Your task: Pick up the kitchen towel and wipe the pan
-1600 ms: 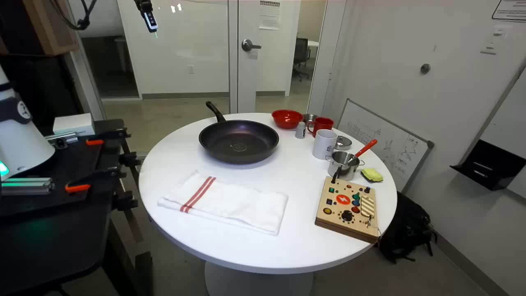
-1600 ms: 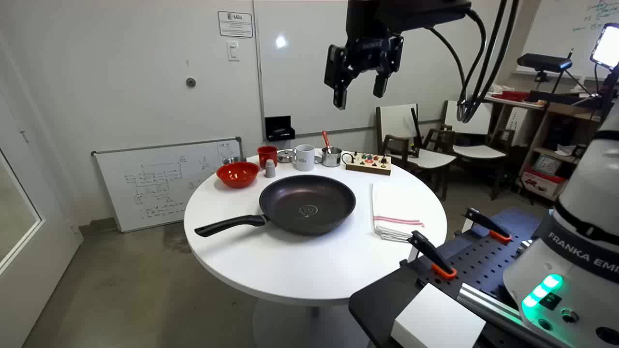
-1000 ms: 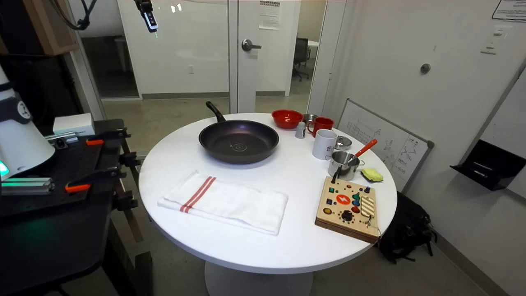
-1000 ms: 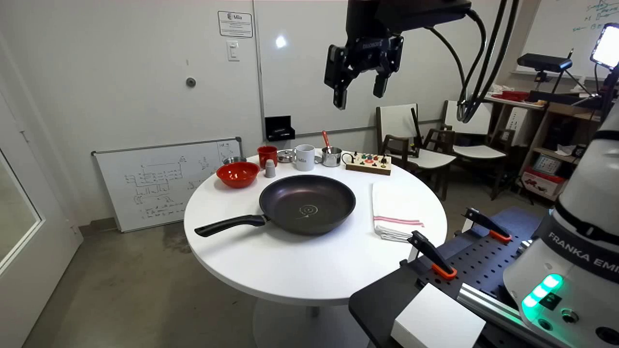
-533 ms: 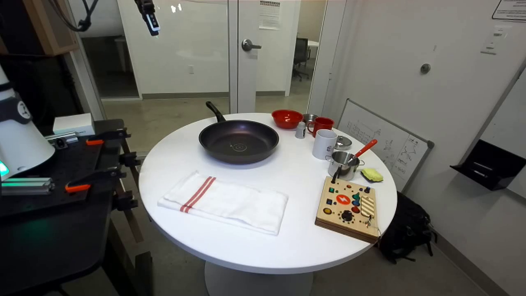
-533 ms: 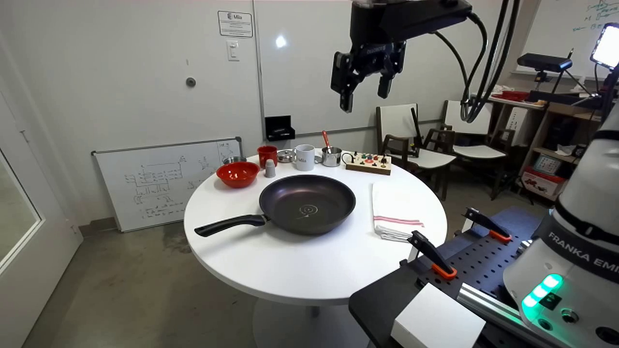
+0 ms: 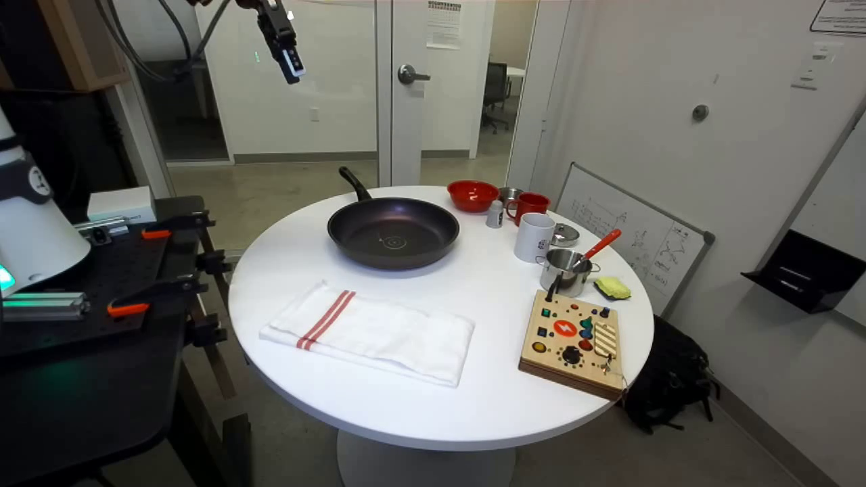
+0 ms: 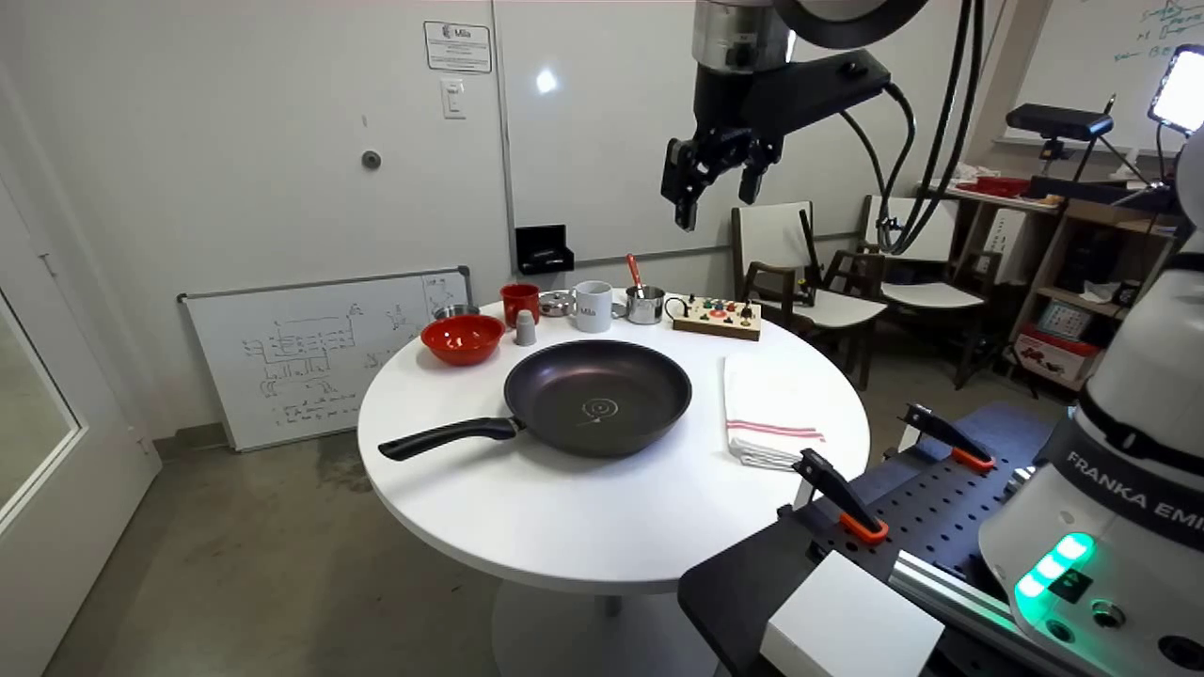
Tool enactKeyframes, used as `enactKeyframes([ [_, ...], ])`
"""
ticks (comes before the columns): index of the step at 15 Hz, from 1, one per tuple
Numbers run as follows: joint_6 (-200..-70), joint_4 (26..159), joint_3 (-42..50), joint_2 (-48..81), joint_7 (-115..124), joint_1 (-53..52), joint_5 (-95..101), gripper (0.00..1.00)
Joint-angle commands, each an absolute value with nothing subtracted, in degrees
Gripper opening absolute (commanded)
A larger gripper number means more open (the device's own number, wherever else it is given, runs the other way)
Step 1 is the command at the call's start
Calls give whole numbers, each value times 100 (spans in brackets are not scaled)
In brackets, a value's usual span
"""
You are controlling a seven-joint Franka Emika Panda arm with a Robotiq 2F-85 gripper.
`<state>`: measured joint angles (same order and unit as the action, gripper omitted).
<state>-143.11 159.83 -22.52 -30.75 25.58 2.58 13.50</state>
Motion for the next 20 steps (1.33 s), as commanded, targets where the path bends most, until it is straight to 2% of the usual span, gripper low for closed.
enactKeyframes([
  [1,-14851,15984,-2066,-2185,2884,901,1790,100],
  [6,-15058,16001,-1794,-1076,4200,1720,2495,100],
  [11,-16233,16015,-795,208,5004,1454,2365,100],
  [12,-16597,16019,-988,478,5038,1732,2206,100],
  [15,-17317,16020,-739,983,5875,1802,2782,100],
  [20,-17247,15974,203,1076,7831,1262,4439,100],
])
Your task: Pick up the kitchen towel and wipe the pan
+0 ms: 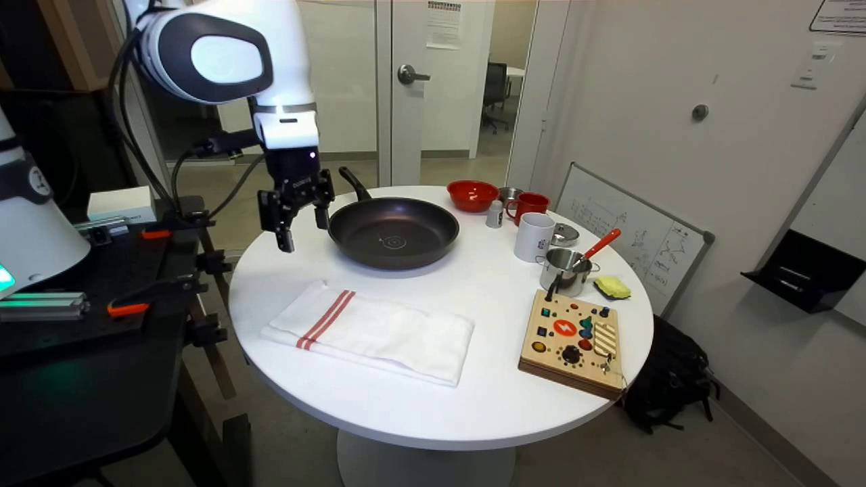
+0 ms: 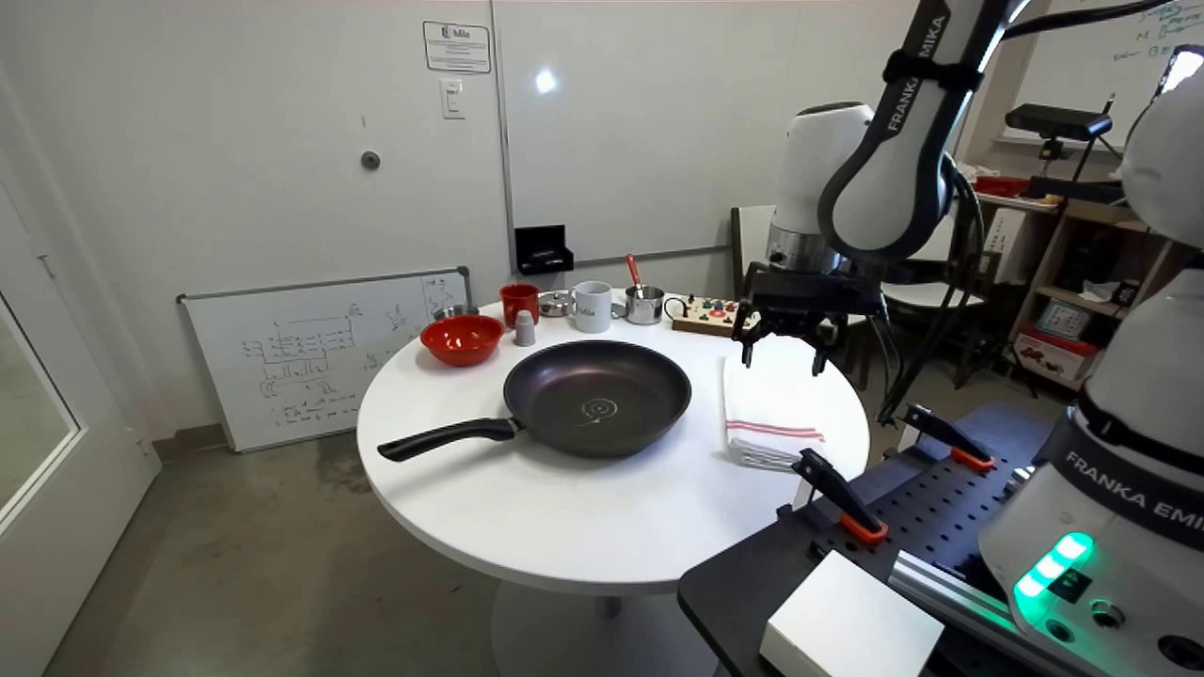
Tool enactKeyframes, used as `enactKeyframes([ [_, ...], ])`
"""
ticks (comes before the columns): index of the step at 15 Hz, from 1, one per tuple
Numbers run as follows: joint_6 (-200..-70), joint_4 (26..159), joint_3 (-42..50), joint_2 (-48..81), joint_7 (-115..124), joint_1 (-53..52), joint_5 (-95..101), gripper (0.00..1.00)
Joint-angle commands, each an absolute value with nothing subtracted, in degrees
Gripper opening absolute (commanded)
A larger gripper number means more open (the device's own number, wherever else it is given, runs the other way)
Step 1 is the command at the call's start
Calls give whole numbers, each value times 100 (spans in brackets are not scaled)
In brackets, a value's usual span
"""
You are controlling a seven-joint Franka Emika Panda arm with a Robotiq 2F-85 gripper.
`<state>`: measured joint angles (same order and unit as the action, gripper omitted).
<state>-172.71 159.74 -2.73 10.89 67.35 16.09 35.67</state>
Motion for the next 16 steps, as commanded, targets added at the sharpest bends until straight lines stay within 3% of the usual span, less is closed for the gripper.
enactKeyframes([
  [1,-17128,15970,244,1070,8181,1196,4745,100],
  [6,-17487,15981,159,1437,9374,1089,6229,100],
  [16,-18055,15841,877,2242,10277,1040,8110,100],
])
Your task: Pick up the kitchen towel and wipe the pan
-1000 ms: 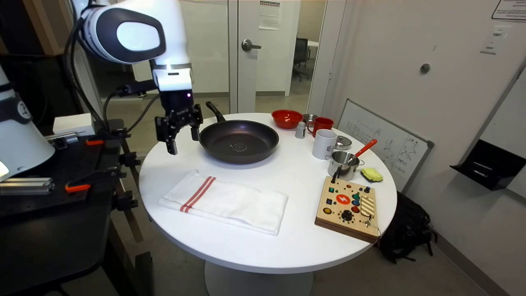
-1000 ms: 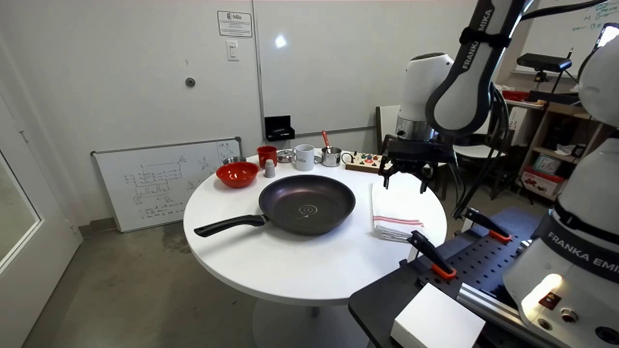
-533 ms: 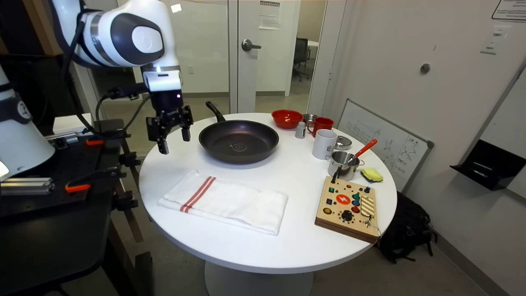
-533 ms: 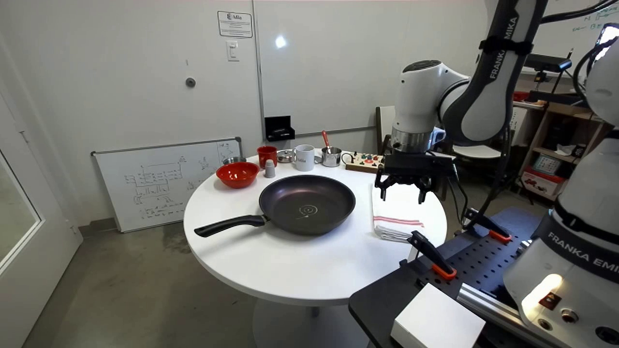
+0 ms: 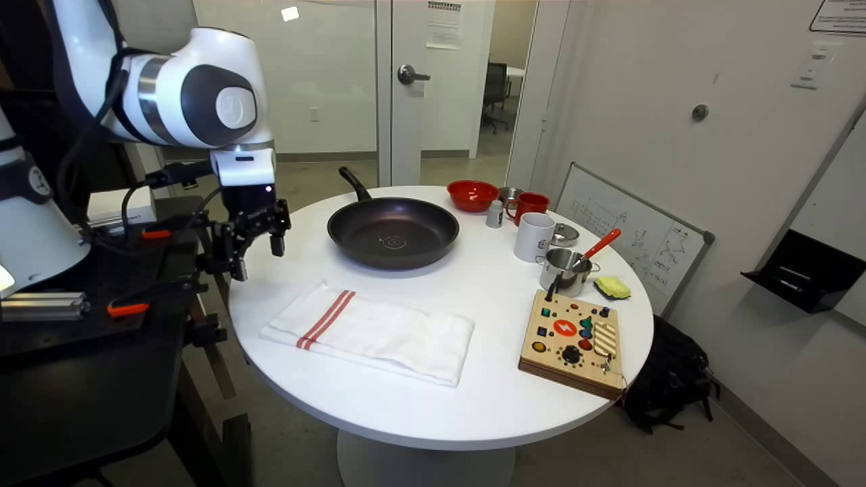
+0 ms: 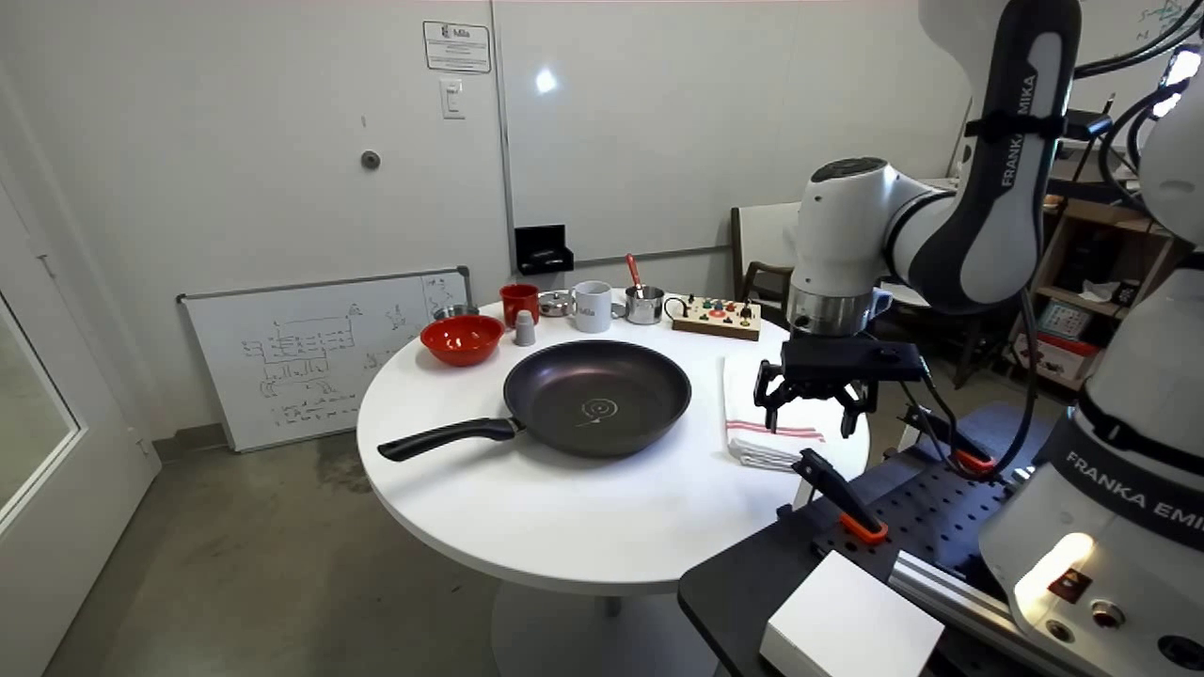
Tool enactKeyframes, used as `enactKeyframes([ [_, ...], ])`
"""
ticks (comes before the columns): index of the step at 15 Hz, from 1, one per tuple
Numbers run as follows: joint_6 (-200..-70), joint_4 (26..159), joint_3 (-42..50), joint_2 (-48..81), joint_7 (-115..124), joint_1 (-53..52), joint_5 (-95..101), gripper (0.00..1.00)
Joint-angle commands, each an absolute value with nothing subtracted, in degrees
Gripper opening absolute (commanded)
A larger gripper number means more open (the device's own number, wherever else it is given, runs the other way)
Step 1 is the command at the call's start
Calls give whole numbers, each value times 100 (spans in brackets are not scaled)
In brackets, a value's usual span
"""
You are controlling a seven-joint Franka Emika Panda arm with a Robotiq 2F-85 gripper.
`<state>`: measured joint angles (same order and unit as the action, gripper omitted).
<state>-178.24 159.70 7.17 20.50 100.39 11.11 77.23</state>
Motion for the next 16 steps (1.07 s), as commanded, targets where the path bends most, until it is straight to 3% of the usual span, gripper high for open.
enactKeyframes([
  [1,-18095,15770,867,2322,10269,1018,8171,100],
  [8,-17904,14992,550,3345,10125,617,8402,100],
  [16,-17494,14294,621,3648,10103,284,8406,100],
])
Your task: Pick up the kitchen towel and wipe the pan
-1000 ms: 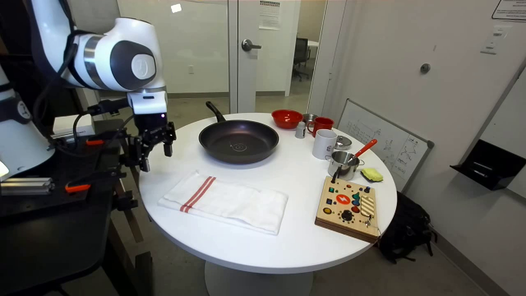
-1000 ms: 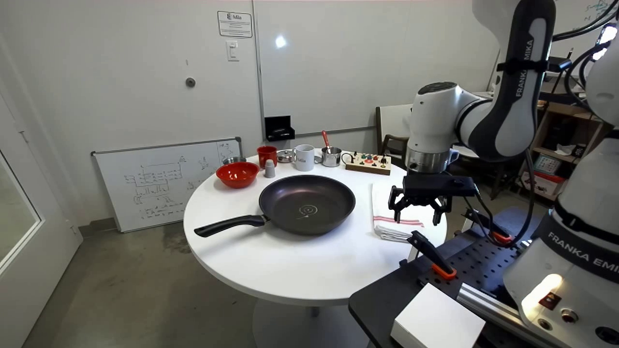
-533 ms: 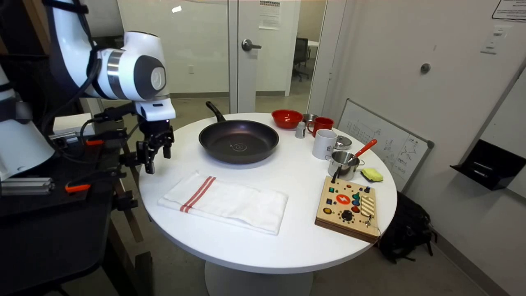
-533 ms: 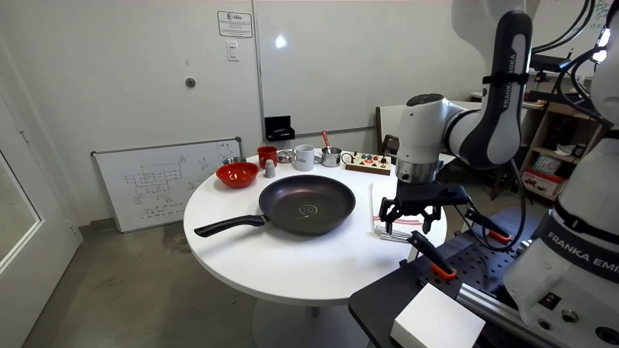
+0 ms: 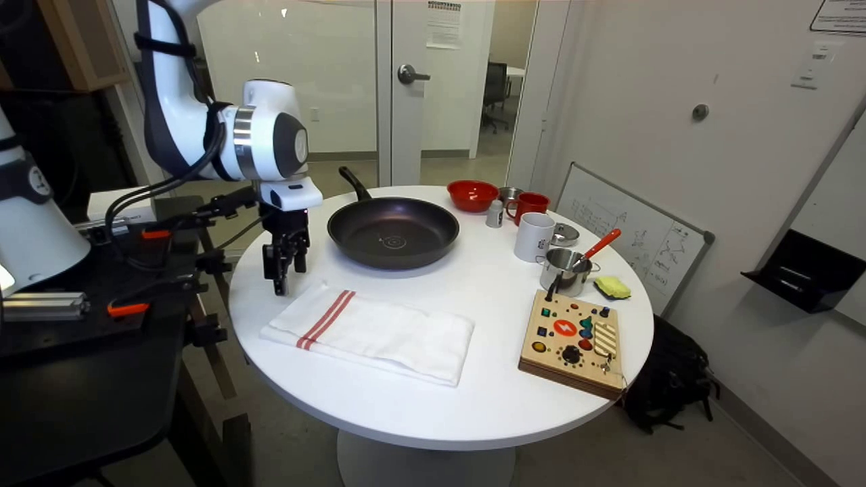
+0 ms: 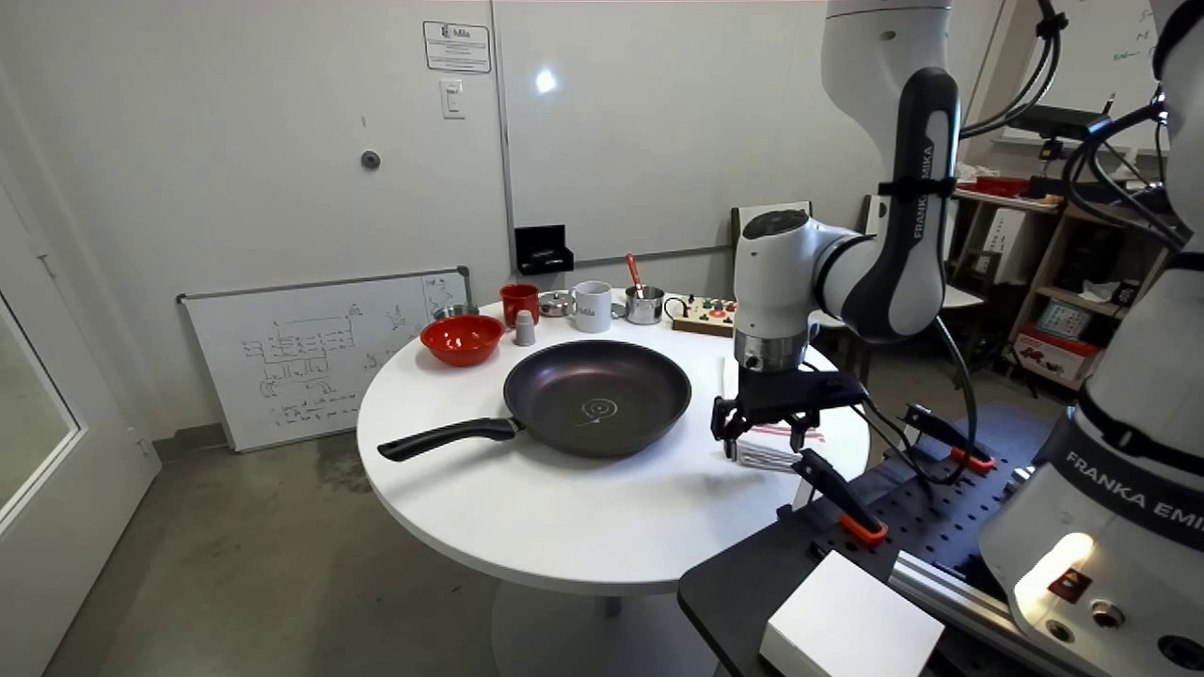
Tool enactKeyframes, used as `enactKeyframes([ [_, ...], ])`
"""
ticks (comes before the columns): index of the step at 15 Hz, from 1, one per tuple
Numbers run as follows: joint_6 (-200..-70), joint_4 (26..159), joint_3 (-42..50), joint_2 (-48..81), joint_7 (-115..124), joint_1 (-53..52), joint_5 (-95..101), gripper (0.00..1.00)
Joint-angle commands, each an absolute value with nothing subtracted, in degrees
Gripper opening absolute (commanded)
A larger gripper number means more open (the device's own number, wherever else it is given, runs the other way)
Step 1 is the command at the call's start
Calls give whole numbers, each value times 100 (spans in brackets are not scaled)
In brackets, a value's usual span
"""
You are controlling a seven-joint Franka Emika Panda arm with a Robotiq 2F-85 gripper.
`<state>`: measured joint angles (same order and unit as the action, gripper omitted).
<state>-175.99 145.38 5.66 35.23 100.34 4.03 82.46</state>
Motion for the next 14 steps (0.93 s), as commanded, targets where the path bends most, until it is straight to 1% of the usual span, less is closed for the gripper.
enactKeyframes([
  [1,-17444,14280,612,3639,10081,274,8384,100],
  [6,-17300,14285,663,3558,10053,259,8445,100],
  [14,-17351,14143,990,3677,10110,337,8730,100],
])
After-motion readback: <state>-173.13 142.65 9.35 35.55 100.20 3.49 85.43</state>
